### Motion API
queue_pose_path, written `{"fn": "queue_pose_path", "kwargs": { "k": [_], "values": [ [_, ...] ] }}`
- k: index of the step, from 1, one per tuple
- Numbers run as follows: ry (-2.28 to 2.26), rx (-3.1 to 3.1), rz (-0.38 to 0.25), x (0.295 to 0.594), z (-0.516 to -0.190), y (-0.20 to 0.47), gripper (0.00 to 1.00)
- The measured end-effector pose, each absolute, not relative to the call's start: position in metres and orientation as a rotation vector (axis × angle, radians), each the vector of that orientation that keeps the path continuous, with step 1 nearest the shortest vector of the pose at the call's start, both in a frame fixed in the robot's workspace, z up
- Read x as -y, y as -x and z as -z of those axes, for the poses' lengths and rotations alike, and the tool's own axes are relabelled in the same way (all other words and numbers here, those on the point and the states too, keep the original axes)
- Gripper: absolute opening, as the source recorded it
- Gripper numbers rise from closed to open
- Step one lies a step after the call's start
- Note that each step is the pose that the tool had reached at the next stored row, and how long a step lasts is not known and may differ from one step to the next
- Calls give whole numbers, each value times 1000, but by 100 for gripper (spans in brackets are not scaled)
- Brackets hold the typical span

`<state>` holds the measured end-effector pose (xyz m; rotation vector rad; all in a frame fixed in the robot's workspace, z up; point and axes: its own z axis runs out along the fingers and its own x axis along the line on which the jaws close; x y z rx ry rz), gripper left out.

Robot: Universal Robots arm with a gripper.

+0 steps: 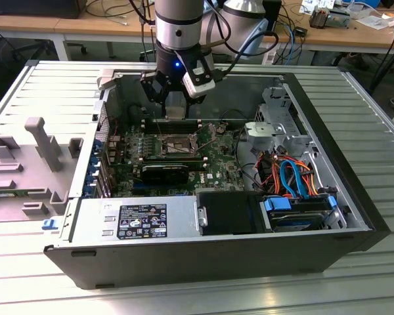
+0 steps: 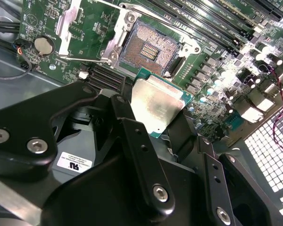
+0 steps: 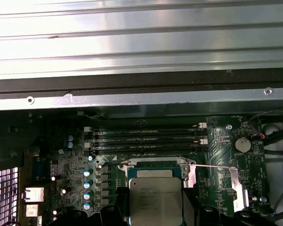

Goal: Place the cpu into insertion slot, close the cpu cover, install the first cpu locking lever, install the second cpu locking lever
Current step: 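Place the cpu into insertion slot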

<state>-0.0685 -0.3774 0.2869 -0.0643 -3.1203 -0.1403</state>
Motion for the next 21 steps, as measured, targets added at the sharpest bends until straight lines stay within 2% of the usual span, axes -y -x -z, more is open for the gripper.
{"fn": "queue_pose_path", "kwargs": {
  "k": [21],
  "values": [
    [151,3120,141,377,-287,68,55]
  ]
}}
